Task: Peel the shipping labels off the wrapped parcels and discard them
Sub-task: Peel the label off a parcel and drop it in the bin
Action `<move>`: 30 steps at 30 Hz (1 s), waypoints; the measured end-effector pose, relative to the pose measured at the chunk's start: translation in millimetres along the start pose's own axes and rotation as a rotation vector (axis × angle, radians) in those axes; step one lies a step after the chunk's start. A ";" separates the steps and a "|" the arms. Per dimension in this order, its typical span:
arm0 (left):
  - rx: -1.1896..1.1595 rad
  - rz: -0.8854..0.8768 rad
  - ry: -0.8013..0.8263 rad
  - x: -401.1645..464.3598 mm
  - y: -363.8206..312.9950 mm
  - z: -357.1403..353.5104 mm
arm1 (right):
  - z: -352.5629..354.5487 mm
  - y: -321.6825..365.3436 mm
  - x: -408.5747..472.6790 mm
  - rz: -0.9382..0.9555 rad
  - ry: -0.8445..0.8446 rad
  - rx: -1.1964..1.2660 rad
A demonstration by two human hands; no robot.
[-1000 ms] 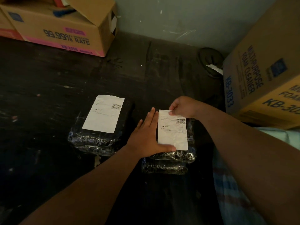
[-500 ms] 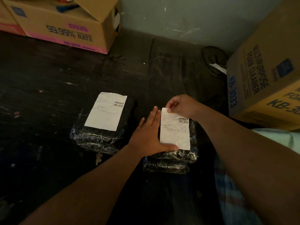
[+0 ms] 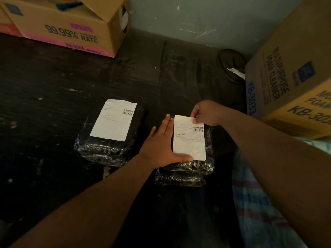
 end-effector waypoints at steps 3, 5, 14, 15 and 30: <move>-0.001 0.005 0.003 1.3 0.5 -1.2 | 2.1 -2.9 -2.8 -0.008 -0.056 0.067; 0.004 0.006 0.006 2.3 0.5 -1.8 | 1.8 -4.7 -3.1 -0.011 -0.069 0.074; 0.047 0.008 0.032 1.2 0.2 2.0 | 8.3 6.8 -2.7 0.047 -0.088 -0.085; 0.049 0.009 0.034 1.3 -0.8 2.3 | 9.0 7.7 -4.0 0.052 -0.090 -0.100; -0.062 -0.004 0.110 -5.4 -8.2 7.4 | -0.8 21.4 -22.8 0.036 -0.237 -0.185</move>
Point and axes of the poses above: each hand's wrist, its own x-axis towards the middle knuckle, its own z-axis out of the back of the hand, y = z × x, the point moved 5 cm from there along x, towards the middle knuckle, and after that the axes turned 10 degrees about z, right-handed, at the moved point
